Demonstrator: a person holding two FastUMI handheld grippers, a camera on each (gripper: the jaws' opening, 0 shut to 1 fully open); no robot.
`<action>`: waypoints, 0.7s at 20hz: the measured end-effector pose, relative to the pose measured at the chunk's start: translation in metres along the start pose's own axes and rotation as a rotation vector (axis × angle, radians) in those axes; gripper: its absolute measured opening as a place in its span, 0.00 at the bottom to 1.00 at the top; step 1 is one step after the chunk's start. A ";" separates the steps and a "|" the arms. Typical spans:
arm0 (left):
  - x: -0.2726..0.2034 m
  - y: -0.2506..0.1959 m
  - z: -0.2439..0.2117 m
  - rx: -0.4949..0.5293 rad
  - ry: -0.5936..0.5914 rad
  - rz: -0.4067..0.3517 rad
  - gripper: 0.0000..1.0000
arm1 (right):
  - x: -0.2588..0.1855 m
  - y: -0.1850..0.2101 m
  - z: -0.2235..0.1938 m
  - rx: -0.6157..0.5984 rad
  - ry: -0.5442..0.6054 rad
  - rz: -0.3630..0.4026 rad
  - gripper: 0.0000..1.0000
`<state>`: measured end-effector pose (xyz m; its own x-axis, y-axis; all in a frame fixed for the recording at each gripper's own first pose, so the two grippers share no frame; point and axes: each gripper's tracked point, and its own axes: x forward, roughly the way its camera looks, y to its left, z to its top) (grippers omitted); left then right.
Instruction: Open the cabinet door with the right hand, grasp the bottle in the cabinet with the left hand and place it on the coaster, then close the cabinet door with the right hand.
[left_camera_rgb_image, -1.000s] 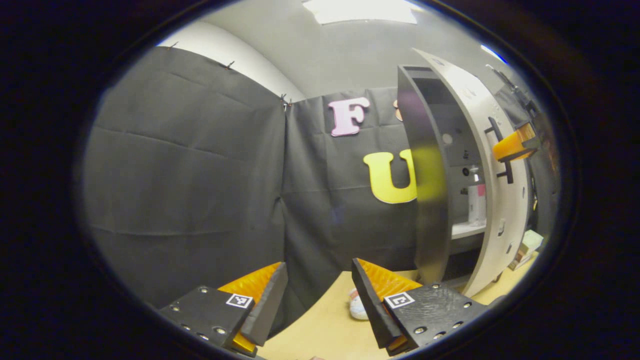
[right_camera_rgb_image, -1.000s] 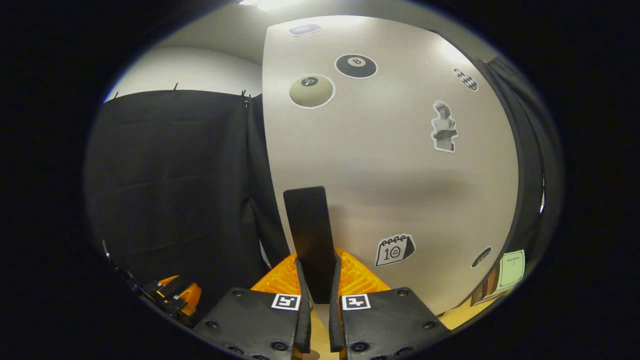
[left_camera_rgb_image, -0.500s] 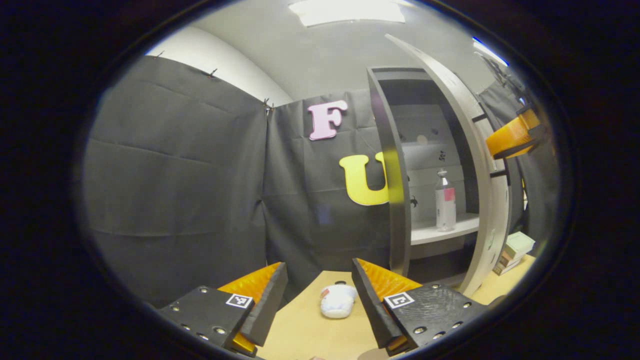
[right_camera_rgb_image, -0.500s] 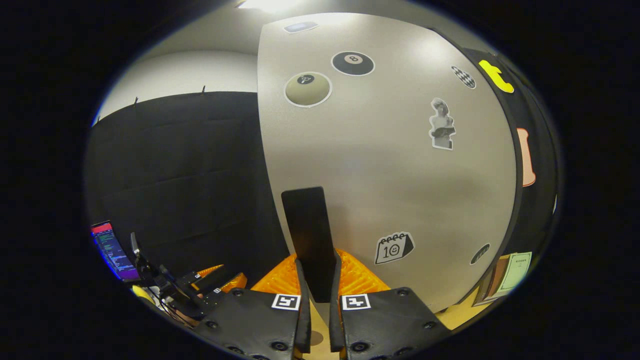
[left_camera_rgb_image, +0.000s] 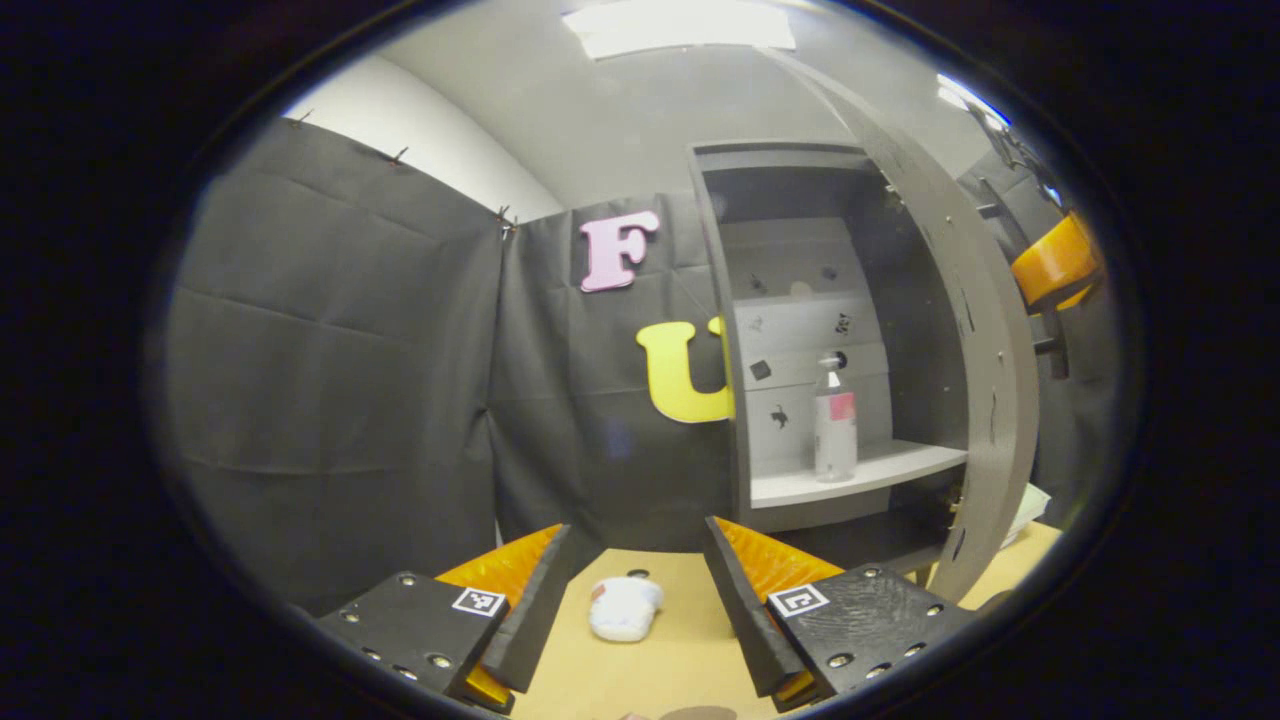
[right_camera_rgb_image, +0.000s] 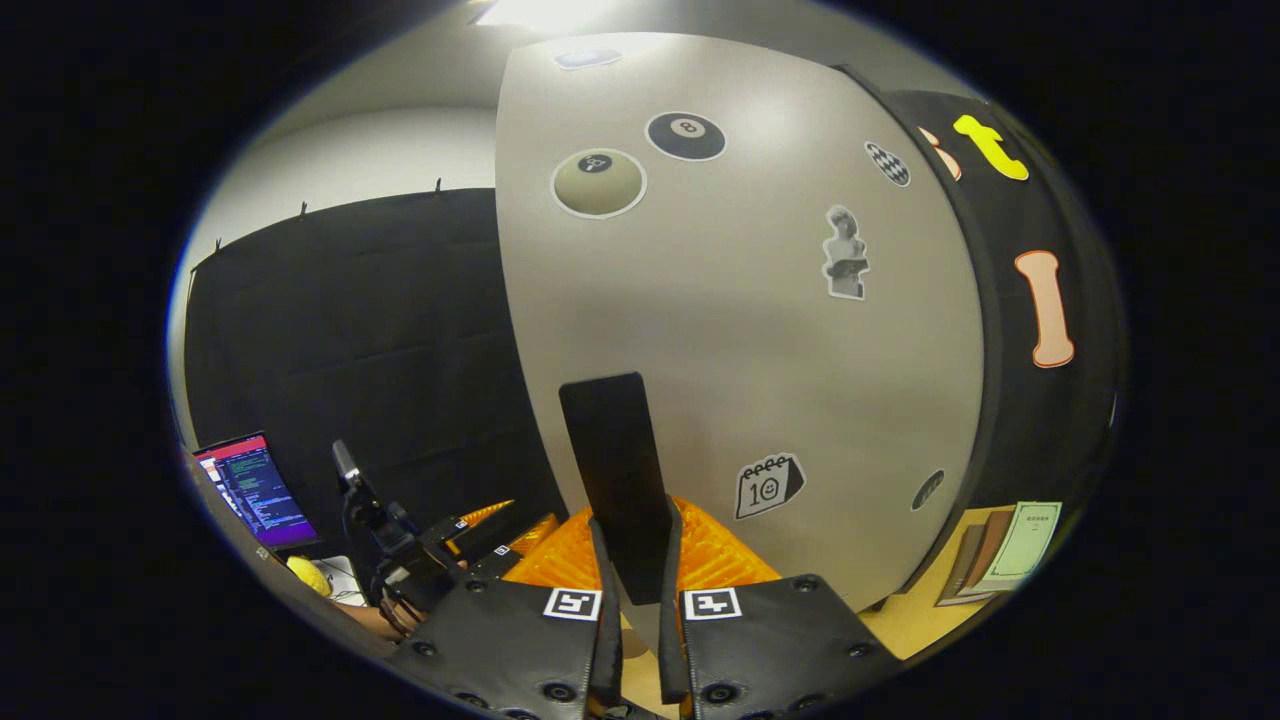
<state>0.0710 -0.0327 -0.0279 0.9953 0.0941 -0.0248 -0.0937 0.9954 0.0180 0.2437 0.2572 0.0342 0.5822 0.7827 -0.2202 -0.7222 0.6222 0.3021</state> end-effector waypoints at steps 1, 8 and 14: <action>-0.001 -0.010 0.002 -0.002 -0.001 -0.014 0.78 | -0.003 -0.001 -0.001 -0.002 -0.004 0.000 0.16; -0.005 -0.080 0.010 0.011 -0.013 -0.106 0.79 | -0.016 -0.010 0.001 0.020 -0.029 -0.024 0.16; -0.015 -0.133 0.013 -0.017 -0.009 -0.164 0.79 | -0.031 -0.021 0.005 0.024 -0.041 -0.107 0.16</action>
<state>0.0687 -0.1666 -0.0170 0.9974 -0.0701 -0.0176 0.0700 0.9975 -0.0027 0.2431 0.2199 0.0395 0.6708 0.7100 -0.2145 -0.6462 0.7014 0.3007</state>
